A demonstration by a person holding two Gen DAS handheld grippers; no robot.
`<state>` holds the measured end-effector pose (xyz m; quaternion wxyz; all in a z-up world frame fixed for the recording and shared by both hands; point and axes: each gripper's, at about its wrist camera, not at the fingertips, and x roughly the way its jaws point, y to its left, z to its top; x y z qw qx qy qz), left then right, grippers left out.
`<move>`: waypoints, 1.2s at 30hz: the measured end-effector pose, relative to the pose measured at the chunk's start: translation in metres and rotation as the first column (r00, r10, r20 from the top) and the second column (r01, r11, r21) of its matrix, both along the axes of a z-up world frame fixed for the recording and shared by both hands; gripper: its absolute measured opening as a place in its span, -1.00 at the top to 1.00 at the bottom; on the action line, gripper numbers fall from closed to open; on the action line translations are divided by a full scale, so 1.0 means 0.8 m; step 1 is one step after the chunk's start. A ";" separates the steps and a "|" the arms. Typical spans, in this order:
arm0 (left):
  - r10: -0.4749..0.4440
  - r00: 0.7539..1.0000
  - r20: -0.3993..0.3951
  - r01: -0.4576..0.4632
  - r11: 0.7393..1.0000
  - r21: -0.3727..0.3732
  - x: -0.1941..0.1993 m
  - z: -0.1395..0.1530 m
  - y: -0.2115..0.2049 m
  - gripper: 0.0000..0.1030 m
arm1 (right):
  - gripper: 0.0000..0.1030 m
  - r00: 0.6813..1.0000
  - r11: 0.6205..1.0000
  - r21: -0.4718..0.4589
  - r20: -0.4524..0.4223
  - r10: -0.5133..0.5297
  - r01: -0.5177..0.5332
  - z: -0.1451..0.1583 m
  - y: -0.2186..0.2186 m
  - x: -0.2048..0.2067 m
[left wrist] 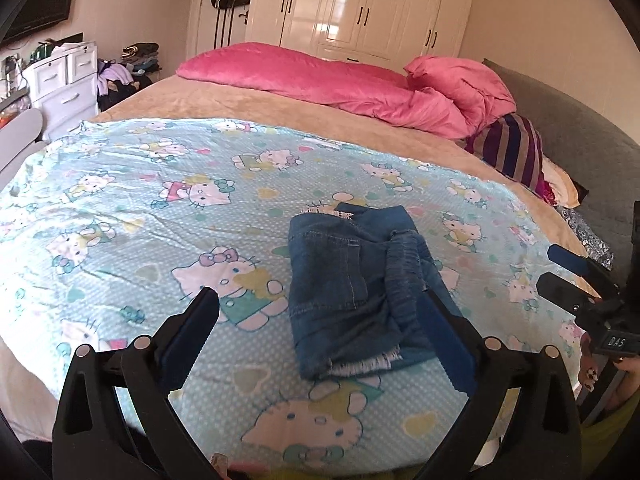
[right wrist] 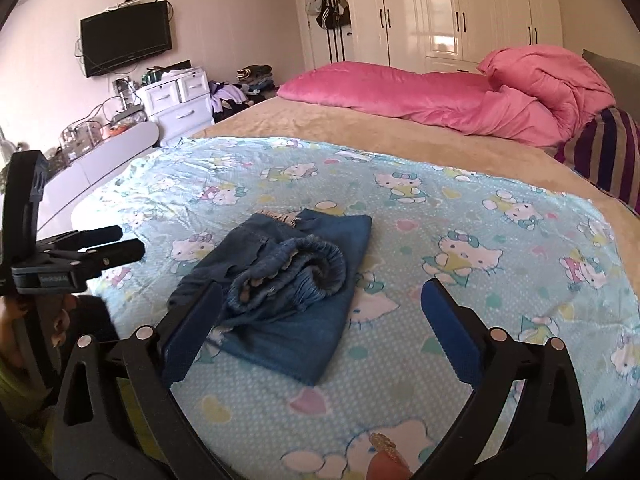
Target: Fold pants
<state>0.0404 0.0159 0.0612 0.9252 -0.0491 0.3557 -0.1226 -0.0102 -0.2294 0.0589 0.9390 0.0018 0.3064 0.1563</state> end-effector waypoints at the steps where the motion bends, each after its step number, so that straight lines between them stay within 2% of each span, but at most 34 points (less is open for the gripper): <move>1: 0.003 1.000 -0.002 -0.003 1.000 0.008 -0.007 0.001 0.001 -0.91 | -0.82 1.000 1.000 -0.003 0.000 0.000 0.000 0.001 0.001 -0.005; 7: -0.013 1.000 -0.026 0.014 0.999 0.029 -0.037 -0.004 0.001 -0.91 | -0.82 1.000 1.000 -0.028 0.002 -0.003 0.003 0.002 0.008 -0.025; 15: -0.022 0.997 -0.071 0.026 0.998 0.058 -0.064 -0.027 -0.007 -0.91 | -0.82 0.998 1.000 -0.027 -0.058 -0.001 -0.001 -0.022 0.020 -0.045; 25: 0.005 0.989 -0.146 0.005 0.998 0.069 -0.062 -0.058 -0.008 -0.91 | -0.82 0.989 0.994 -0.094 -0.133 -0.068 0.056 -0.059 0.028 -0.050; 36: 0.011 0.990 -0.144 0.001 0.996 0.085 -0.064 -0.059 -0.013 -0.91 | -0.82 0.988 0.996 -0.072 -0.145 -0.058 0.048 -0.063 0.029 -0.047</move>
